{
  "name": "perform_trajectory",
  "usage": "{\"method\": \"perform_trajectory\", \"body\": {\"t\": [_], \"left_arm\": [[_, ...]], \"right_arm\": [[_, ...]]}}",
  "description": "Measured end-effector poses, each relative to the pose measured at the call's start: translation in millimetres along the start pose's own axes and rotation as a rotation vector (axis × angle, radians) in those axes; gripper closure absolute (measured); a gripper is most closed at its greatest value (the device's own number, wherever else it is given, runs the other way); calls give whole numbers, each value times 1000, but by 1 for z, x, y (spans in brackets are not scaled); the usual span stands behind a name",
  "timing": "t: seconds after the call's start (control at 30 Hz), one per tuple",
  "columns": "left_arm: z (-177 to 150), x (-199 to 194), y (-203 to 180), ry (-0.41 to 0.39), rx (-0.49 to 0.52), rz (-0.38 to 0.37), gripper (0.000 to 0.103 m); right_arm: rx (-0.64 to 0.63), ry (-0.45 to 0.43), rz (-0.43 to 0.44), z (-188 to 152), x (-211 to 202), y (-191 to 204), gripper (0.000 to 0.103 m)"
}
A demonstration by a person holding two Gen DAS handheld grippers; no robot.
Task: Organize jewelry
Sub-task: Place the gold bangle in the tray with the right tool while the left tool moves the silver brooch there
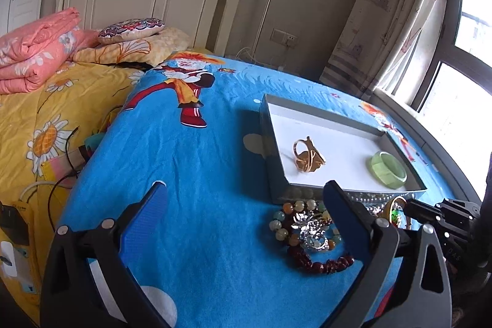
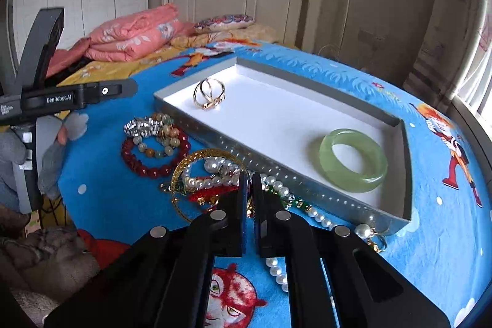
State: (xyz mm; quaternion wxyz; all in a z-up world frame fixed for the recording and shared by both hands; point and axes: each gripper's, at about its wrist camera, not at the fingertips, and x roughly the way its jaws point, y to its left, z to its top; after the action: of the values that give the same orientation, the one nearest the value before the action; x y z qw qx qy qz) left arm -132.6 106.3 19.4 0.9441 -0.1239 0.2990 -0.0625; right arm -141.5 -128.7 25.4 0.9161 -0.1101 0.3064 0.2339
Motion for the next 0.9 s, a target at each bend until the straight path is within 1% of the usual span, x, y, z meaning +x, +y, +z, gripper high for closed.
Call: {"method": "perform_trajectory", "body": {"t": [0.1, 0.2, 0.3, 0.37, 0.43, 0.47, 0.53, 0.67, 0.73, 0.87, 0.9], "left_arm": [[-3, -5, -1, -9, 9, -25, 3], [-13, -8, -9, 28, 46, -49, 4], [-24, -12, -25, 42, 128, -43, 4], [-29, -15, -40, 35, 209, -25, 8], [-32, -14, -53, 32, 284, -7, 17], [-33, -12, -56, 34, 301, -6, 19], [-34, -8, -61, 46, 322, -17, 30], [-34, 0, -63, 67, 356, -15, 40], [-32, 3, -64, 78, 376, -33, 51], [-27, 13, -68, 112, 423, -48, 54], [-28, 16, -70, 128, 441, -48, 58]], "right_arm": [[26, -14, 3, 0, -5, -7, 98], [37, -24, 7, 0, -7, -9, 98], [47, -38, 11, 0, -10, -11, 98], [51, -42, 10, 0, -10, -11, 98], [51, -39, 9, -1, -10, -11, 98], [52, -40, 9, -1, -11, -12, 98], [54, -40, 10, -1, -11, -12, 98], [62, -43, 14, -2, -11, -13, 98], [63, -42, 16, -2, -11, -13, 98], [64, -42, 20, -3, -10, -13, 98], [65, -43, 19, -3, -10, -13, 98]]}}
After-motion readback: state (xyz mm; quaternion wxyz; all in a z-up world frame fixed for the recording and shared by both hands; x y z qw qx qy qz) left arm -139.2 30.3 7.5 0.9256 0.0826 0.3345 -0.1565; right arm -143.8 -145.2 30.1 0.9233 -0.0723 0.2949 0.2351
